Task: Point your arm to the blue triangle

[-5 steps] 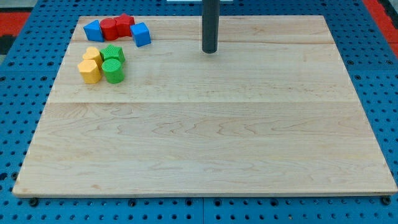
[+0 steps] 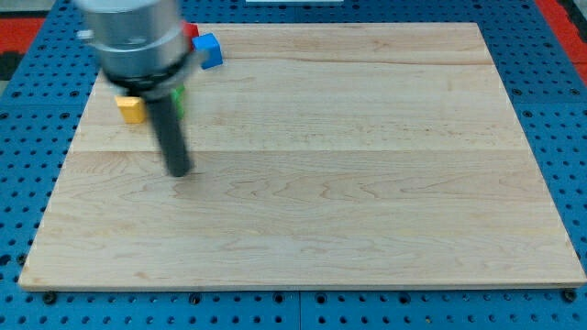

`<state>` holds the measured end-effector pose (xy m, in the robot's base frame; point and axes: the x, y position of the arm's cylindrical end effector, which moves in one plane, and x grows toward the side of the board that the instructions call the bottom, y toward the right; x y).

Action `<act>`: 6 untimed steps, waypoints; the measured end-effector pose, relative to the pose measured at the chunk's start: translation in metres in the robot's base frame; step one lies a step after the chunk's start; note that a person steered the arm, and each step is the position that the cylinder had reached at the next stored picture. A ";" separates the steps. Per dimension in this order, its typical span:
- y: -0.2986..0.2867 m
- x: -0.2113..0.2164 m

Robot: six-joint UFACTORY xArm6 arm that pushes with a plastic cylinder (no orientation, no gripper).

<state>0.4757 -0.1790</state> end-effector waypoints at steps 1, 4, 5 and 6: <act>-0.113 -0.008; -0.120 -0.141; -0.122 -0.171; -0.122 -0.215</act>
